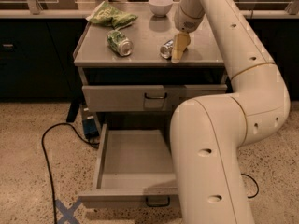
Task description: Place redbull can into middle drawer
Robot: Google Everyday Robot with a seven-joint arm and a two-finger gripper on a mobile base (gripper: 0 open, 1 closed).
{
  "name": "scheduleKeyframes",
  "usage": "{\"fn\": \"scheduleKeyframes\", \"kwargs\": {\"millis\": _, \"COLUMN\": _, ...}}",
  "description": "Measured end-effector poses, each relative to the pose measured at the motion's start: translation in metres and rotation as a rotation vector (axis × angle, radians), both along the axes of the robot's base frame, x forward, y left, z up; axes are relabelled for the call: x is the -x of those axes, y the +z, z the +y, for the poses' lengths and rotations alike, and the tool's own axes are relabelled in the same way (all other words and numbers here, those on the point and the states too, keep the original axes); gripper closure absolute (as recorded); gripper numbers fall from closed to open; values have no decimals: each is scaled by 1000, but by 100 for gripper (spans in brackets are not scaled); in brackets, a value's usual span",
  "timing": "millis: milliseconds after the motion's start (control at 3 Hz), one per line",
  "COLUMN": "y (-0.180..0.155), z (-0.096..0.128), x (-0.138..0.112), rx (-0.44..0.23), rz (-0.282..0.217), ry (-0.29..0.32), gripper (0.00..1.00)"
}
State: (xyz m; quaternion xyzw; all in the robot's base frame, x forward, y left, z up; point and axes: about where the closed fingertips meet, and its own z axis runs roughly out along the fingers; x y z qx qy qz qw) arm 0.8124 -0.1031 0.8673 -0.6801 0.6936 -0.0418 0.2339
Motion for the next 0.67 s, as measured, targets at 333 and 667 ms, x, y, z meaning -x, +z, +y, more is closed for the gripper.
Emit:
{"fn": "scheduleKeyframes", "kwargs": {"millis": 333, "y": -31, "z": 11, "x": -2, "rx": -46, "rz": 76, "ry": -34, "gripper": 0}}
{"fn": "scheduleKeyframes", "kwargs": {"millis": 667, "y": -34, "z": 13, "x": -4, "rx": -47, "rz": 71, "ry": -30, "gripper": 0}}
